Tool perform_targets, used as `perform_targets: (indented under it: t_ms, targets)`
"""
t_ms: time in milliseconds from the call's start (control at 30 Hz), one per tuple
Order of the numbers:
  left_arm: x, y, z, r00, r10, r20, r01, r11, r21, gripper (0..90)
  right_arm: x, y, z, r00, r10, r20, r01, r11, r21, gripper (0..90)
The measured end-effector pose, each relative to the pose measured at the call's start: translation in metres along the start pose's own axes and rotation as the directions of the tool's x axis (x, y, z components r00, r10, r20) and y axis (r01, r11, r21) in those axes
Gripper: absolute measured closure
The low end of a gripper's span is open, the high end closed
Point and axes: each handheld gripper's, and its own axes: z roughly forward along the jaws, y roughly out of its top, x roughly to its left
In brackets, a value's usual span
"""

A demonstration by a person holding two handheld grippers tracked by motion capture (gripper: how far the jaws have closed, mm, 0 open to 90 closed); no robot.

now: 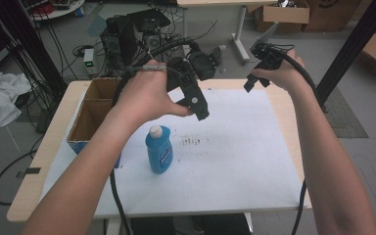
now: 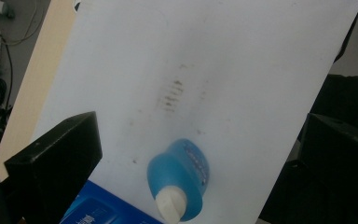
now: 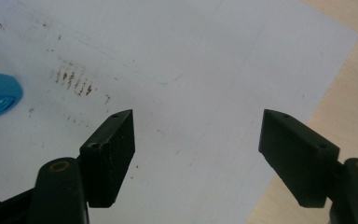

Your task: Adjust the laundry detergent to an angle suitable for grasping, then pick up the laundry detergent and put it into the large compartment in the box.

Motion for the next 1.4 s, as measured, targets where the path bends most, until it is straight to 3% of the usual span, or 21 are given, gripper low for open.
perform_targets:
  t_ms: [767,1000,1167,1400]
  targets:
    - [-0.005,0.003,0.006,0.9996,-0.013,-0.024,0.013,0.9996,0.027,0.1,-0.006,-0.011,0.0,0.9999,0.009,-0.01,-0.009,0.9998,-0.017,26.9]
    - [-0.008,0.005,0.002,0.9991,-0.021,-0.036,0.022,0.9995,0.024,0.1,-0.006,-0.013,-0.003,0.9998,0.012,-0.015,-0.012,0.9995,-0.029,27.0]
    - [-0.008,0.004,0.003,0.9994,-0.027,-0.02,0.027,0.9994,0.019,0.1,-0.007,-0.015,-0.002,0.9999,0.005,-0.015,-0.006,0.9995,-0.032,27.0]
    - [-0.006,0.003,0.004,0.999,-0.032,-0.031,0.033,0.9989,0.033,0.1,-0.008,-0.017,-0.003,0.9999,0.006,-0.013,-0.007,0.9992,-0.039,26.9]
